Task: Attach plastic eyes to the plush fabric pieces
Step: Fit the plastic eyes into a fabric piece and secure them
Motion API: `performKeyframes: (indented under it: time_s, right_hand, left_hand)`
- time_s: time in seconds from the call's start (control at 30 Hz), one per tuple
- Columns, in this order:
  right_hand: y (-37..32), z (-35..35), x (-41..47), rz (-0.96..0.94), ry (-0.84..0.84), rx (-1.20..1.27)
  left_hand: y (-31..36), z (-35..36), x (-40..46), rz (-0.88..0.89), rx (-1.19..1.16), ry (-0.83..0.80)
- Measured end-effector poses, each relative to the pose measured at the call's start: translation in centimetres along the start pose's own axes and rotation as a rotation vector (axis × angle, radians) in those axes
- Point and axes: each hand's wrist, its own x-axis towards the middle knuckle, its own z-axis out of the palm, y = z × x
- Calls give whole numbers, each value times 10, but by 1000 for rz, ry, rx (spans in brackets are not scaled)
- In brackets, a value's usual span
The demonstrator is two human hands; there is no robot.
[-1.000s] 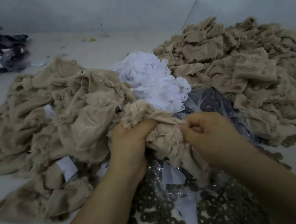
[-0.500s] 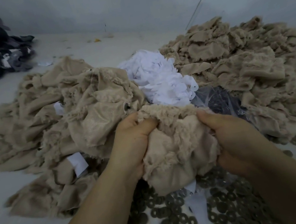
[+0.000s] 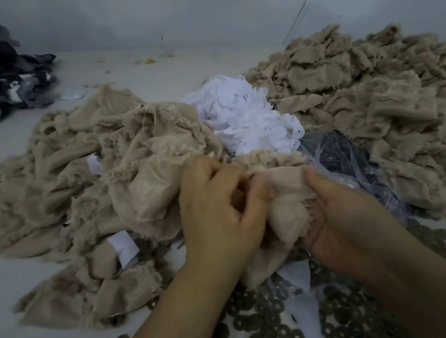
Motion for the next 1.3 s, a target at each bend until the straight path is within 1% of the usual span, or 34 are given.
performKeyframes:
  time_s: [0.07,0.13,0.23,0.3,0.37,0.43,0.57,0.6,0.7,0.8,0.9,1.0,1.17,1.3]
  right_hand:
    - [7,1,0,8,-29,-45]
    - [12,2,1,4,-40,-47]
    - [13,2,2,-27,-46,-20]
    - [13,2,1,-43,-71,-75]
    - [12,1,0,-47,-66,-141]
    - [11,0,0,-54,-30,-144]
    - [12,2,0,-54,-14,-96]
    - [13,2,-1,-47,-12,-86]
    - [13,3,-1,-7,1,-88]
    - [13,3,-1,-4,11,-77]
    - [16,5,-3,-37,-27,-99]
    - [17,7,-6,-47,-32,-122]
    - [15,9,-7,54,-5,-59]
    - [14,9,-8,108,-19,-35]
  left_hand:
    - [0,2,1,-72,29,-123]
    - [-1,2,0,-69,72,-186]
    - [-5,4,-1,-33,41,-200]
    - [-5,4,-1,-20,-13,-194]
    - [-4,5,-1,-17,-123,-210]
    - [-2,6,-1,-99,-277,-229]
    - [1,4,0,-412,-613,-264]
    - [1,3,0,-468,-683,-273]
    - [-1,4,-1,-534,-809,-290]
    - [-1,6,-1,-517,-827,-305]
    - [0,6,-1,-484,-783,-310]
    - [1,7,-1,-489,-743,-308]
    - [2,8,-2,-504,-783,-307]
    - [3,9,-2,-504,-808,-328]
